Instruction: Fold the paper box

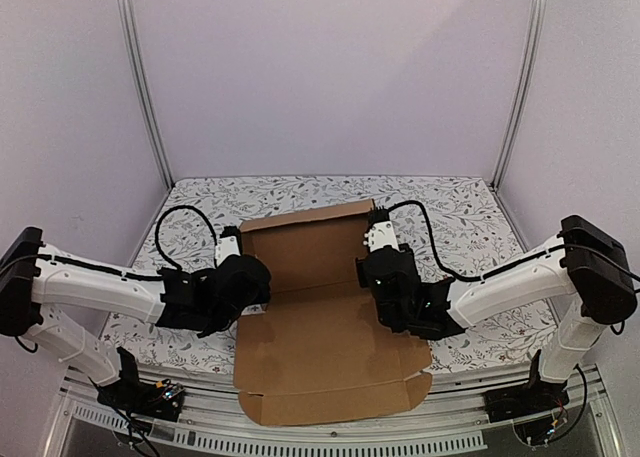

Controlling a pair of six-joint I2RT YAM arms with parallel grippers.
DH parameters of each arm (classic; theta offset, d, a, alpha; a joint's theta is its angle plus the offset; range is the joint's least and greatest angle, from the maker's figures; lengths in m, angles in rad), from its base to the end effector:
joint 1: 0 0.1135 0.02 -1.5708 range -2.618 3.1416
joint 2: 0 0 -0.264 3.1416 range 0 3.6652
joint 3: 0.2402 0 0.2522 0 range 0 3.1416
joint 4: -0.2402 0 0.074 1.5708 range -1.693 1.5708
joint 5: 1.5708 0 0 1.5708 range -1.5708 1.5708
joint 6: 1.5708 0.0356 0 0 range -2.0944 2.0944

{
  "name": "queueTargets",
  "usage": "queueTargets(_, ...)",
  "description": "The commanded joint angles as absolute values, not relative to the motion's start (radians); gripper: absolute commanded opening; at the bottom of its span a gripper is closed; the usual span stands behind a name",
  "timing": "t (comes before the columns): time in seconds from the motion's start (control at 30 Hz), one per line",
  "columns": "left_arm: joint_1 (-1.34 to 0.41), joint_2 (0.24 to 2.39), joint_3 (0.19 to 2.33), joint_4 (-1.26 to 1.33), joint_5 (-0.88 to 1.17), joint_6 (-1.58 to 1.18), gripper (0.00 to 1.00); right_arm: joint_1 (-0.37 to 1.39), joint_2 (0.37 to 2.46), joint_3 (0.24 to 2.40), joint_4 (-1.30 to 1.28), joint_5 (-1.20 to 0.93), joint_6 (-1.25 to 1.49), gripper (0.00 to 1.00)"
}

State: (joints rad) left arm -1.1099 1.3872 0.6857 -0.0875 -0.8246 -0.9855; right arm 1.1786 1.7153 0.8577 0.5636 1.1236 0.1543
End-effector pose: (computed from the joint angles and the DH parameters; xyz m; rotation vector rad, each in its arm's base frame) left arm 0.1421 -0.2273 0.1911 -0.2417 2.0718 -0.2843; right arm 0.1631 0.3104 0.2028 -0.1274 1.6919 -0.0554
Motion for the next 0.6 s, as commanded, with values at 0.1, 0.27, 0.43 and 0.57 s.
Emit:
queueTargets(0.1,-1.122,1.411,0.716,-0.112,-0.827,-1.013,0.0,1.193,1.717,0.869,0.621,1.126,0.154,0.0)
queueTargets(0.27,-1.122,1.432,0.729,-0.123,-0.832,-1.017,0.0,1.192,1.711,0.858,0.621,1.127,0.154,0.0)
queueTargets(0.43,-1.12,1.451,0.748,-0.142,-0.827,-1.016,0.11,1.192,1.718,0.867,0.621,1.121,0.155,0.0)
queueTargets(0.57,-1.12,1.437,0.746,-0.155,-0.829,-1.014,0.28,1.191,1.726,0.874,0.623,1.119,0.15,0.0)
